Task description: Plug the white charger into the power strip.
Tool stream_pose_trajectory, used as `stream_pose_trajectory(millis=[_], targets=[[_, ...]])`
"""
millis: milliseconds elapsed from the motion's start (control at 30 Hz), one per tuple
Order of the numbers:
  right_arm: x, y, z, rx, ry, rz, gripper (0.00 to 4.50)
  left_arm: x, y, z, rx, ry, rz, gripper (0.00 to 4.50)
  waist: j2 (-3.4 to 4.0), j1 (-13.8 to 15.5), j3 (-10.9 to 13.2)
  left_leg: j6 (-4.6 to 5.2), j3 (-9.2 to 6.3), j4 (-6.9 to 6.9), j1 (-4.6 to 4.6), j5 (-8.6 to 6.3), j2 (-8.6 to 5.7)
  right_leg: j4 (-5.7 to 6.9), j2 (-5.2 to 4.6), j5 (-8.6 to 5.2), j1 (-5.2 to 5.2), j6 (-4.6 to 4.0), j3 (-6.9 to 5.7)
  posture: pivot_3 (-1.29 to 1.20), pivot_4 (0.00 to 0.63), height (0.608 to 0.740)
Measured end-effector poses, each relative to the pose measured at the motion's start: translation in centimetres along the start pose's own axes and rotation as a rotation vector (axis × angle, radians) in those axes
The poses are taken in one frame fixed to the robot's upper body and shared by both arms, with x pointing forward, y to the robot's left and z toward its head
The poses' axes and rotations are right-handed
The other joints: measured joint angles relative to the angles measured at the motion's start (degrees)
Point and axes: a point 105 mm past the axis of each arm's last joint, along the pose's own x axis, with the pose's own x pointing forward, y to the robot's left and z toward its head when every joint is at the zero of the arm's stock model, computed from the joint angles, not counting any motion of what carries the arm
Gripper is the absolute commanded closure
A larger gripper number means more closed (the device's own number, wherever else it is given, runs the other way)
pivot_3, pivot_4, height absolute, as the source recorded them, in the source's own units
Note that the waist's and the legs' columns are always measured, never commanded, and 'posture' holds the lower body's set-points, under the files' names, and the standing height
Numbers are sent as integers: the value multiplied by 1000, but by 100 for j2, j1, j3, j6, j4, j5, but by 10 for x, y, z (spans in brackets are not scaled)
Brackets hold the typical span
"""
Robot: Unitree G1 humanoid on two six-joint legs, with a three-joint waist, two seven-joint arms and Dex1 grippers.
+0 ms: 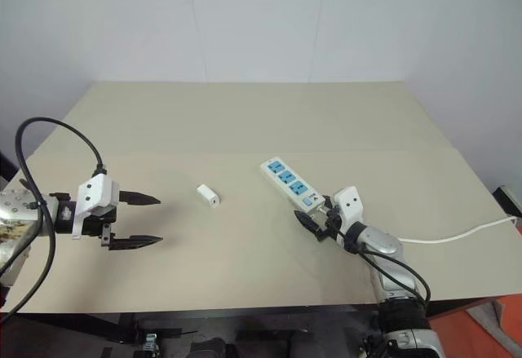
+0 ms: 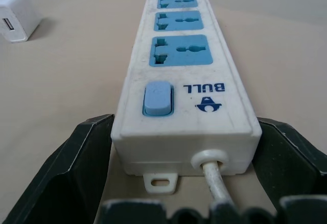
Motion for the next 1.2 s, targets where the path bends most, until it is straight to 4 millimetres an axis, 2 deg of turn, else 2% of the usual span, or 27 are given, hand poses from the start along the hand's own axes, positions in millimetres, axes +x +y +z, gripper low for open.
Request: stream_pose_trajectory(millis=[67,233,367,467,667,833,1000,1200], targets=[[1,1,0,20,-10,9,1099,2,5,9,17,-39,6,0,0,0,0,0,0,0,0,0,0,0,2,0,1,0,0,0,150,740],[2,2,0,33,-12,26,1095,17,24,43,104,-127,2,0,-2,6,-1,0,-2,5,3,0,-9,-1,5,1,8,1,-3,0,150,740],[5,3,0,25,-10,44,1095,47,32,57,240,-53,-115,0,-3,1,-2,0,20,6,4,0,-14,-2,10,1,13,2,-1,0,150,740],[7,1,1,14,-7,52,1095,71,37,68,370,74,-260,0,-5,-7,-1,0,35,11,-3,0,-10,-7,21,3,10,2,0,0,150,740],[10,0,2,-23,14,78,1095,95,42,92,592,331,-481,0,-6,-38,1,2,37,9,-3,-1,-8,-10,23,2,8,4,14,0,150,740],[10,-1,2,-29,18,80,1095,119,39,79,680,494,-613,0,-9,-30,2,2,36,13,-6,-1,-7,-6,27,2,6,5,17,0,150,740],[10,-1,3,-33,17,78,1095,129,40,71,790,618,-695,0,-11,-25,3,6,36,13,-12,-2,-8,-10,25,2,3,6,18,0,150,740],[11,-1,2,-33,19,77,1095,142,38,57,832,710,-736,0,-14,-27,5,7,29,15,-14,-3,-7,-10,26,2,2,6,18,0,150,740]])
